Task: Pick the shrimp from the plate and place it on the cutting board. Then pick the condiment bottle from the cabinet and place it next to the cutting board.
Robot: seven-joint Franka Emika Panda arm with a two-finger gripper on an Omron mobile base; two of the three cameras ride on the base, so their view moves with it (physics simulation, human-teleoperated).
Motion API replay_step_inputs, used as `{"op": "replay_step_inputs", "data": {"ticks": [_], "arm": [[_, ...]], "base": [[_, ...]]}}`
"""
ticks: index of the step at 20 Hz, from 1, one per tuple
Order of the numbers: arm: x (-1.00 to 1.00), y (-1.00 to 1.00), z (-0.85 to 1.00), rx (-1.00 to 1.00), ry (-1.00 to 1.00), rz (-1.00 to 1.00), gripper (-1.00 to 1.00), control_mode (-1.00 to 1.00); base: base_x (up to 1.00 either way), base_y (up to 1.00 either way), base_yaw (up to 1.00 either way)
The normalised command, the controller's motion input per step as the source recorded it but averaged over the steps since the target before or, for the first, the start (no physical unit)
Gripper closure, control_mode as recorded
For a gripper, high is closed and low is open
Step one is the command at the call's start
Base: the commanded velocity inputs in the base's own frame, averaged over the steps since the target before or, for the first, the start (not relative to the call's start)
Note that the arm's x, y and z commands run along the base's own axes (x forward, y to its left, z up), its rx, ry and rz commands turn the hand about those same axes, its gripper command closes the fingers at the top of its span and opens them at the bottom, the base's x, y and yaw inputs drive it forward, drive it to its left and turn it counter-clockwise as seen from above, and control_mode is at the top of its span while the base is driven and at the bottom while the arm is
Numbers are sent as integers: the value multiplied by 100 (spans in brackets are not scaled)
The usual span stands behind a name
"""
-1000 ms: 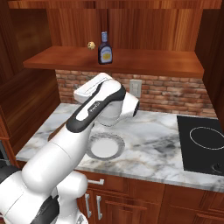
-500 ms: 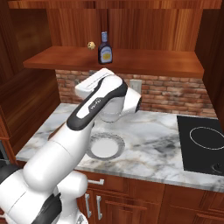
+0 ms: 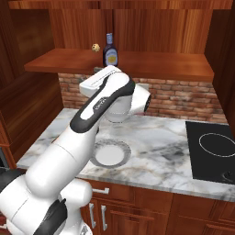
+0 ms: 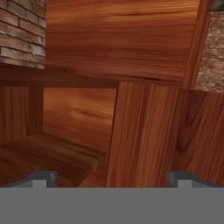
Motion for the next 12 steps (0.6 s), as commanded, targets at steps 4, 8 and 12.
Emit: {"op": "replay_step_inputs", "data": {"ticks": [4, 8, 12], "arm": [[0, -3, 21, 0, 0, 0, -100, -100], [0, 0, 19, 0, 0, 0, -100, -100], [-3, 0, 21, 0, 0, 0, -100, -100]], "base": [[0, 0, 0], [0, 0, 0], [0, 0, 0]]}}
